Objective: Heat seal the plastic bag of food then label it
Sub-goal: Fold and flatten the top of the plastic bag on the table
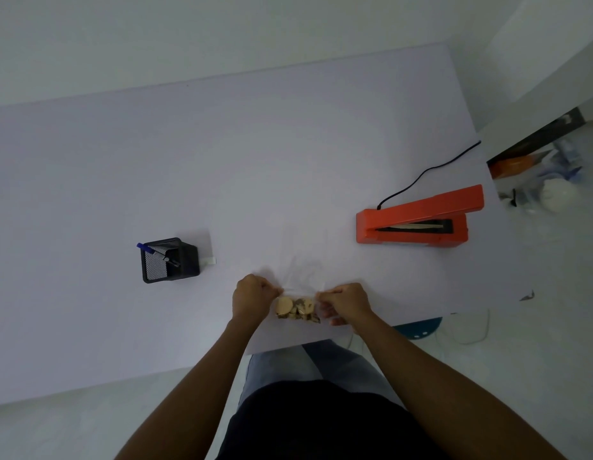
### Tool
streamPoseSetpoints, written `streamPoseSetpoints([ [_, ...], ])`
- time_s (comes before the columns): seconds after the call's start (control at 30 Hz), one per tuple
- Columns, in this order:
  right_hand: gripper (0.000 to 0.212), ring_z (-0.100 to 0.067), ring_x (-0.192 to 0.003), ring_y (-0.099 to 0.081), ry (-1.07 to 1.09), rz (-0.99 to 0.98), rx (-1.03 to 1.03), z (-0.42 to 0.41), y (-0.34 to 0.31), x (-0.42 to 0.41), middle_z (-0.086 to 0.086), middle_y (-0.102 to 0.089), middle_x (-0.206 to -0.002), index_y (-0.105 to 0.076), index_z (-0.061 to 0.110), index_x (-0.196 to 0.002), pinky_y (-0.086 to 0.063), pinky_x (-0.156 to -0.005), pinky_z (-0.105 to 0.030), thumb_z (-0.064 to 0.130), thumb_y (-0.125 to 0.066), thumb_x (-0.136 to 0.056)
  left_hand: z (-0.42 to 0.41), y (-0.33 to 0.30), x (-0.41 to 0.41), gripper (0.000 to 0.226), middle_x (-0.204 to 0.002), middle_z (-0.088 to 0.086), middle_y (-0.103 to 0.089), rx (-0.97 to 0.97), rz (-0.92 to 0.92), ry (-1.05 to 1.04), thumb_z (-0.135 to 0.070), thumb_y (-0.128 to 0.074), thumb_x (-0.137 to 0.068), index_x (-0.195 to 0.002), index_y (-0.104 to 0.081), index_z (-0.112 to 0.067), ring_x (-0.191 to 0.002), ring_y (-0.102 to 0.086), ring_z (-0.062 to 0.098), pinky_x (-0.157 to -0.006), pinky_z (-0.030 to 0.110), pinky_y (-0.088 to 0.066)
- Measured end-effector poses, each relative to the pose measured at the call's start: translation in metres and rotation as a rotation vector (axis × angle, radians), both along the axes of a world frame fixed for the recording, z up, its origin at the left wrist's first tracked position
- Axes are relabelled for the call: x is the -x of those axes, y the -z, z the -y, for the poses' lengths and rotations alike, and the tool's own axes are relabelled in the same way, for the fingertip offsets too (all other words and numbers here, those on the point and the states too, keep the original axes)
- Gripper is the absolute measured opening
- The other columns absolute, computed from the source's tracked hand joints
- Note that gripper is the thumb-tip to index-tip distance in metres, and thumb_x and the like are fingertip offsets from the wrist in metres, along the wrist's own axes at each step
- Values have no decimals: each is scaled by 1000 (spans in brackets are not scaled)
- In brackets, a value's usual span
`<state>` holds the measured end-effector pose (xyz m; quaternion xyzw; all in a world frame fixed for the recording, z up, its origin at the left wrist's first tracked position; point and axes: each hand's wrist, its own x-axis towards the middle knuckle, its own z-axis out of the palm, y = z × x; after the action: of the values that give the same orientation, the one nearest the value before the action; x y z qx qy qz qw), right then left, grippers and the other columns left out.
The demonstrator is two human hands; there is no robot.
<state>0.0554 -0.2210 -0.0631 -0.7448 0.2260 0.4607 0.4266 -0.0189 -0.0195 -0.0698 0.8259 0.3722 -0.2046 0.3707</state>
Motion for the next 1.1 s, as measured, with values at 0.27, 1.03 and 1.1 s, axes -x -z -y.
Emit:
streamPoseSetpoints([
  [0.27,32,-17,-50,-64,-150,182,138,1,9,1,-10,-73,-65,-73,3,-71,-53,-47,-27,32,-86,-73,4,-2,-5,23,-63,-6,-59,-35,24,-30,-16,-81,-76,-65,-60,-14,-57,-54,6,-50,19,-38],
  [1.03,16,1,-73,-61,-655,615,-91,9,32,-10,-3,-77,-93,-79,15,-101,-46,-71,-8,22,-75,-86,49,-39,0,42,-107,13,-62,-441,27,1003,-47,-37,-100,-116,-60,-15,-96,-59,28,-82,37,-45],
  [1.1,17,-3,-77,-65,-652,570,-101,8,31,-11,-4,-78,-97,-78,14,-102,-53,-76,-14,22,-74,-87,62,-38,7,51,-116,18,-59,-428,-7,931,-56,-35,-97,-124,-56,-17,-104,-55,32,-89,40,-44],
])
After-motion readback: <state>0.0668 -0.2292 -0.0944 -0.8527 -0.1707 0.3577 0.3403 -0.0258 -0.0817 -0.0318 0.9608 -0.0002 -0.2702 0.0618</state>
